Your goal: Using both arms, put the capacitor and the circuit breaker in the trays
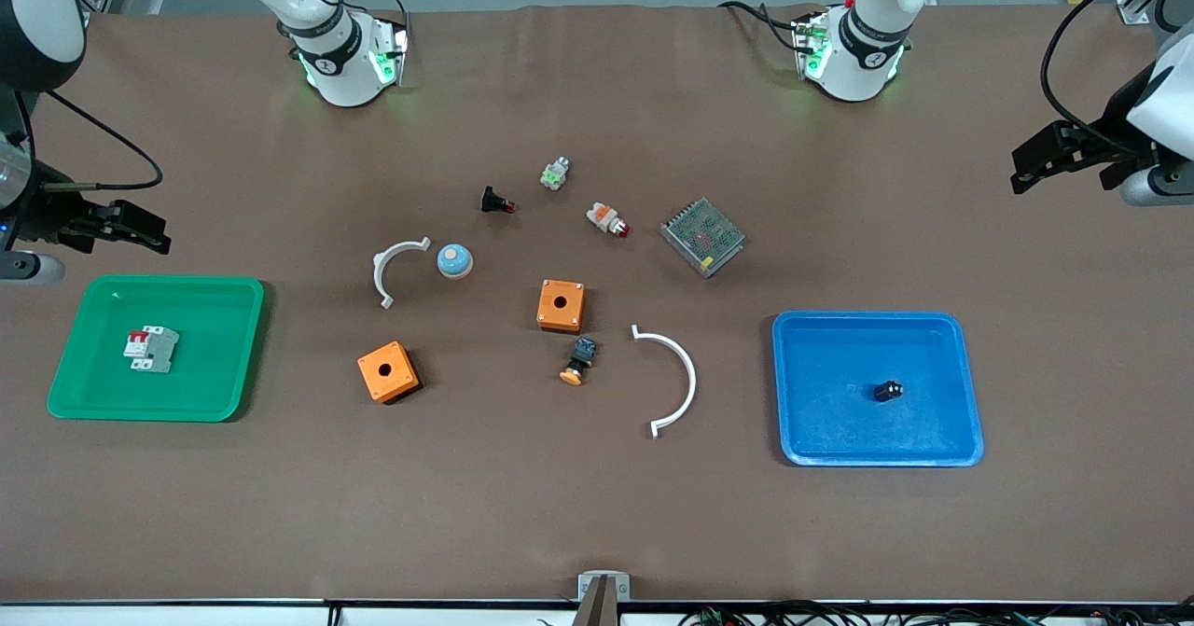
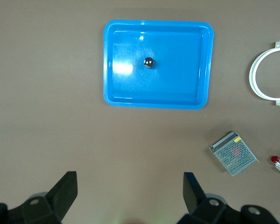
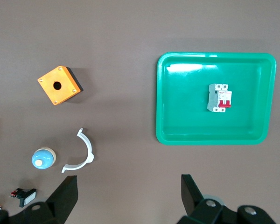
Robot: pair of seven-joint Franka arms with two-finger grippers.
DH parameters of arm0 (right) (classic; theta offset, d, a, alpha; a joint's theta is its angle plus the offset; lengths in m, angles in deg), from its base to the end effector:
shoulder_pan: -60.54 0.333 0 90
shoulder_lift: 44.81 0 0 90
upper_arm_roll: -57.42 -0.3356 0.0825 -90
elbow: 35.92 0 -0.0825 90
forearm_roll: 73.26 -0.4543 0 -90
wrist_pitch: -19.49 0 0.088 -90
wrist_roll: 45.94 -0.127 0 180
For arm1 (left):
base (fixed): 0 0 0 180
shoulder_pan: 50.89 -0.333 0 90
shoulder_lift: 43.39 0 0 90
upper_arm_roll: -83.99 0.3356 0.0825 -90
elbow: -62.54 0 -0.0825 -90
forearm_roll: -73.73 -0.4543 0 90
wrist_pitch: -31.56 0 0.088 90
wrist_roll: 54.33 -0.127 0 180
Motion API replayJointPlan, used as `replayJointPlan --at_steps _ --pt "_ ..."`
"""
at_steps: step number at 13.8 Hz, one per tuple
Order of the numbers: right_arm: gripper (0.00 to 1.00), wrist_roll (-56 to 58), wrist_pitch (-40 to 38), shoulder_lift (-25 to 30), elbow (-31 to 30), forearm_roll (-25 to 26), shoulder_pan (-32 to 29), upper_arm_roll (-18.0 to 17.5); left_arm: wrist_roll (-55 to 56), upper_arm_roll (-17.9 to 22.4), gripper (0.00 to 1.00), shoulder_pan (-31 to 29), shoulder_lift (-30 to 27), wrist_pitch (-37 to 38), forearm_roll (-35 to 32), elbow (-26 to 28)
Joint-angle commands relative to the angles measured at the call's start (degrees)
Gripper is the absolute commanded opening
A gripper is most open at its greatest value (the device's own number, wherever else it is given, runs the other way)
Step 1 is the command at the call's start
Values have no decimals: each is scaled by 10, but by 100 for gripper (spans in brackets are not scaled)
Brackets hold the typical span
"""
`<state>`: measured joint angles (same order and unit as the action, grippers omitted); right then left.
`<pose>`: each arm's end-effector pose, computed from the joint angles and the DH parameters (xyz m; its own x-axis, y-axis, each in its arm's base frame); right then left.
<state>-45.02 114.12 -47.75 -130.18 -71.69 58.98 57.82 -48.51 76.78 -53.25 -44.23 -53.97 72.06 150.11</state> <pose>0.6424 -0.0252 0.5581 0.9988 -0.0159 -0.0453 -0.0147 -0.9995 0.0268 0.6099 -0.0484 0.6492 0.9997 0.0192 -0.0178 0.0186 -0.9993 -0.0329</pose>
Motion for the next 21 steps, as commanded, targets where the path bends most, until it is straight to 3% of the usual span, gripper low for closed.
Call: replayJointPlan --at_steps 1,3,21 --pt "98 -14 -4 9 0 5 22 16 -5 0 100 0 -5 12 5 -7" --pt "98 -33 -9 8 8 5 43 36 -5 0 100 1 -5 12 6 -7" --pt "99 -43 -8 7 65 -29 38 35 1 -7 100 1 0 17 9 -7"
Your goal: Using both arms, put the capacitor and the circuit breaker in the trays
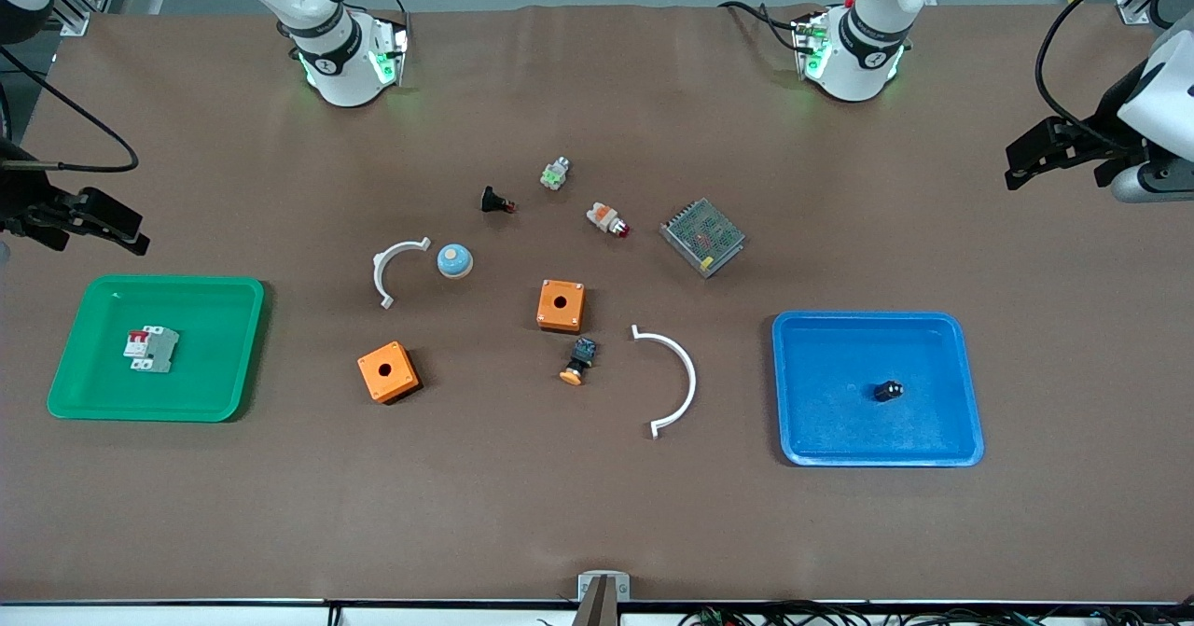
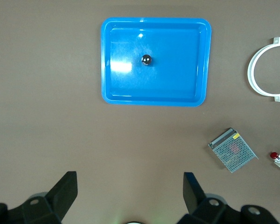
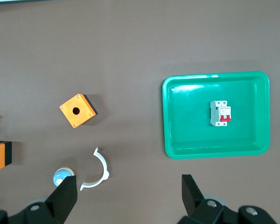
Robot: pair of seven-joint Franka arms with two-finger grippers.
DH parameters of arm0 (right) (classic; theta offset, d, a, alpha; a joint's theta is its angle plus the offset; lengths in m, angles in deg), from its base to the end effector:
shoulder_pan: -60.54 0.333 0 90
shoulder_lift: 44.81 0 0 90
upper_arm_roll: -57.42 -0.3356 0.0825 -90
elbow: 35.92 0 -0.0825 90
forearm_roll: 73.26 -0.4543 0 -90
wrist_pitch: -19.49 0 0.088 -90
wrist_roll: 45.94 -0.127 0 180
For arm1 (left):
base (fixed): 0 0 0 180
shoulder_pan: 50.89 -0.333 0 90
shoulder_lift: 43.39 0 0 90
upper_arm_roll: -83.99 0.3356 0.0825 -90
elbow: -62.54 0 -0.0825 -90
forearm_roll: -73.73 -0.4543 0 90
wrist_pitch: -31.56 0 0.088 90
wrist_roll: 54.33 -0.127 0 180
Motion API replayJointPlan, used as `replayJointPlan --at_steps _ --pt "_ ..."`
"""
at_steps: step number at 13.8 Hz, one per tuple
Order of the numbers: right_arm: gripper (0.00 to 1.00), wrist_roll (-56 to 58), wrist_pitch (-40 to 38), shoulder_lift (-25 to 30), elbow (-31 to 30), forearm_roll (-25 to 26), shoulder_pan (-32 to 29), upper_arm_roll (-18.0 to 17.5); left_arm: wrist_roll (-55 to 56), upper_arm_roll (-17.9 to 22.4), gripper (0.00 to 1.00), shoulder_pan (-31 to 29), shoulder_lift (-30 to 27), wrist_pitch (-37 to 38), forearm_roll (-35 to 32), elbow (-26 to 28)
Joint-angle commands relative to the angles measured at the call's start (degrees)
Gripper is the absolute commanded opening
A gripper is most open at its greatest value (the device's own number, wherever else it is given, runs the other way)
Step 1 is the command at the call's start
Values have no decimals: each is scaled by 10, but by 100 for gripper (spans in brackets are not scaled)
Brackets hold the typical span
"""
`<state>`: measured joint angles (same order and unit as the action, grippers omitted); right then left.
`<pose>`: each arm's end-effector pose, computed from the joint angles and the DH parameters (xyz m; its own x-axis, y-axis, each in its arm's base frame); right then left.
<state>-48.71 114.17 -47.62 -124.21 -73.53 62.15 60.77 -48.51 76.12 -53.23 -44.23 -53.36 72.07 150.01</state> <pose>0.6501 -0.0183 0.6167 0.9949 -0.0787 0.0624 -0.0786 -0.9969 -0.0049 0.6079 -0.0556 0.6492 0.9996 0.0077 -0.0266 0.0068 -0.9994 -0.0338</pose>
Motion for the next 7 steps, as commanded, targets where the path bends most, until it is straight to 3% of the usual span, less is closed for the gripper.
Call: replayJointPlan --at_steps 1,7 --pt "99 -7 -7 6 6 -10 6 6 1 0 100 1 -1 11 9 -6" --pt "100 -6 -6 3 24 -3 1 7 0 0 100 1 -1 11 9 -6"
